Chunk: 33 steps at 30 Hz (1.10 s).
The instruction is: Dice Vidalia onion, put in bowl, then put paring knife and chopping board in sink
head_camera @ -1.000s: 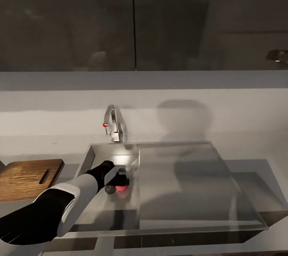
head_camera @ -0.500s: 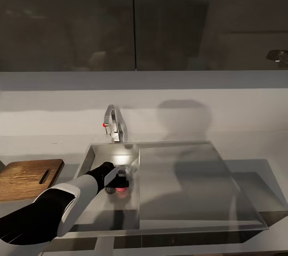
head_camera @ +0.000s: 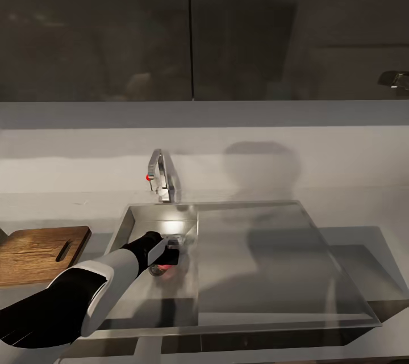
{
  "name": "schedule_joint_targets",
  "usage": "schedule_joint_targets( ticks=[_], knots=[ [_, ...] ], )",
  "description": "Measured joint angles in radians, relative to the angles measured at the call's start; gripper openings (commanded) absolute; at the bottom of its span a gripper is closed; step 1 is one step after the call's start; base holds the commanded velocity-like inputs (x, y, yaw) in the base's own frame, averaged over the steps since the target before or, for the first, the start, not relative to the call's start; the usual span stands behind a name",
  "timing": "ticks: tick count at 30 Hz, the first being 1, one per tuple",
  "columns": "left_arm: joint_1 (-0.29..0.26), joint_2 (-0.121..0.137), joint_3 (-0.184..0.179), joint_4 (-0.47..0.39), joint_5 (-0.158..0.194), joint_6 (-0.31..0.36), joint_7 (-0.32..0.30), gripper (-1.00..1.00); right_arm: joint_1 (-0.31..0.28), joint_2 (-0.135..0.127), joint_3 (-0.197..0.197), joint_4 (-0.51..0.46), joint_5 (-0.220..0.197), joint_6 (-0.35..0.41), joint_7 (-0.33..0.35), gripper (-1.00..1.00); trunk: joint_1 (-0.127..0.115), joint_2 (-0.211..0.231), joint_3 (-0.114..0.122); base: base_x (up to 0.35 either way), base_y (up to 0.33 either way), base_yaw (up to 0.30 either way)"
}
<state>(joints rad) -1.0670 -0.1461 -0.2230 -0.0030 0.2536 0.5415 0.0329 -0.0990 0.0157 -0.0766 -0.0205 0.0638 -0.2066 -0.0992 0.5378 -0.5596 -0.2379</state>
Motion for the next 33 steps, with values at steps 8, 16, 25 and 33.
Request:
schedule_joint_targets(
  ticks=[8,16,25,33],
  knots=[
    [0.000,0.002,-0.004,-0.003,-0.003,-0.001,0.002,-1.00,0.000,-0.001,0.000,0.000,0.000,-0.004,0.001,1.00,0.000,0.000,0.001,0.000,0.000,-0.002],
    [0.000,0.004,0.000,-0.067,-0.002,0.007,0.007,-1.00,0.000,-0.001,0.000,-0.002,0.000,-0.007,-0.001,1.00,0.000,0.000,0.011,0.000,0.000,-0.059],
    [0.000,0.005,0.002,-0.129,-0.001,0.037,0.009,-1.00,0.000,-0.002,-0.001,-0.004,-0.001,-0.011,-0.001,1.00,0.000,0.000,0.025,-0.004,0.000,-0.004],
    [0.000,0.016,0.004,-0.133,-0.002,0.039,0.010,-1.00,0.000,-0.004,0.000,-0.005,-0.001,-0.055,-0.001,1.00,0.001,0.000,0.037,-0.226,0.000,0.000]
  ],
)
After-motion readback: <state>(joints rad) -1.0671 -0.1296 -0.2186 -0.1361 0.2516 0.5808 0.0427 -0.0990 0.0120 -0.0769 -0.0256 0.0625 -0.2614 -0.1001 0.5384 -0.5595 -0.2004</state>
